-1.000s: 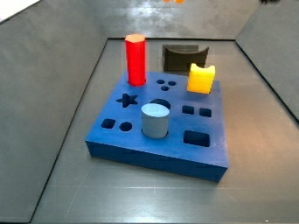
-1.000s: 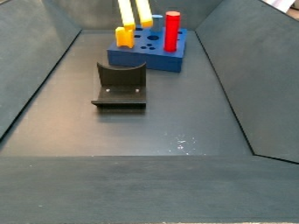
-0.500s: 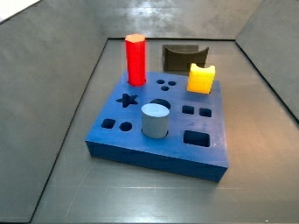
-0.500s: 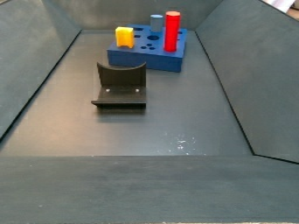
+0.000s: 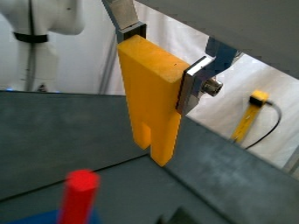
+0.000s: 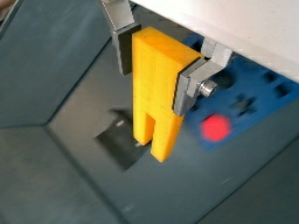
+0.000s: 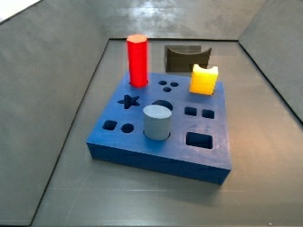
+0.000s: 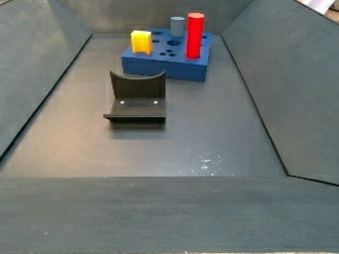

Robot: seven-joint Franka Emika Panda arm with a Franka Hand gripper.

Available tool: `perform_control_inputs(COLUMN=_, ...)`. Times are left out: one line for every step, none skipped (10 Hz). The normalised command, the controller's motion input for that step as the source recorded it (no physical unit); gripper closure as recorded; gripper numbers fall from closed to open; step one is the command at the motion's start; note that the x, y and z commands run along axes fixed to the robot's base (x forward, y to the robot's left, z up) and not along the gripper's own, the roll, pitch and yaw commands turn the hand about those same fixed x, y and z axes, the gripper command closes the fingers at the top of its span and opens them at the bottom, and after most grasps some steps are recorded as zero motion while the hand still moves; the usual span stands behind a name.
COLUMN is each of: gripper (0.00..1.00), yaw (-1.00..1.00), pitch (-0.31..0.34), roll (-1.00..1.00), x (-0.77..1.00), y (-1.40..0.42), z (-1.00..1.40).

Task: Pick up the double-square object. Move up. Rotate the double-square object. Place the double-square object on the fixture. Regrasp the double-square object. Move to above the board. Insert the double-square object.
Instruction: Move to above the board.

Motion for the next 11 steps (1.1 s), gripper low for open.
perform_control_inputs(gripper=1.00, yaw=-0.05, pitch=-0.224, roll=-1.00, x=-0.78, y=-0.91, z=-0.03)
perform_control_inputs(gripper=1.00, yaw=-0.06, pitch=-0.237, roll=-1.00, x=-0.50, y=-0.48, z=-0.02)
perform_control_inputs(gripper=1.00, yaw=-0.07, pitch=-0.237, roll=-1.00, x=-0.33, y=-0.25, z=0.00)
perform_control_inputs(gripper=1.00, yaw=-0.08, pitch=-0.239, roll=-1.00, x=-0.20, y=-0.09, z=-0.01)
perform_control_inputs(gripper=1.00, yaw=-0.09, pitch=-0.249, roll=-1.00, x=-0.16, y=-0.03, z=0.00)
perform_control_inputs(gripper=1.00, yaw=-0.09, pitch=-0.268, roll=-1.00, x=-0.14, y=0.02, z=0.00)
perform_control_inputs(gripper=1.00, yaw=-0.10, pitch=-0.279, roll=-1.00, x=-0.12, y=0.03, z=0.00)
perform_control_inputs(gripper=1.00, yaw=-0.07, pitch=-0.244, roll=-0.80, x=-0.11, y=0.05, z=0.00)
perform_control_inputs(gripper=1.00, yaw=-0.04, pitch=-0.179, roll=-0.53, x=-0.10, y=0.04, z=0.00)
perform_control_inputs(gripper=1.00, yaw=-0.02, pitch=-0.128, roll=-0.36, x=-0.08, y=0.03, z=0.00)
perform_control_inputs(gripper=1.00, yaw=-0.02, pitch=-0.086, roll=-0.24, x=-0.05, y=0.02, z=0.00)
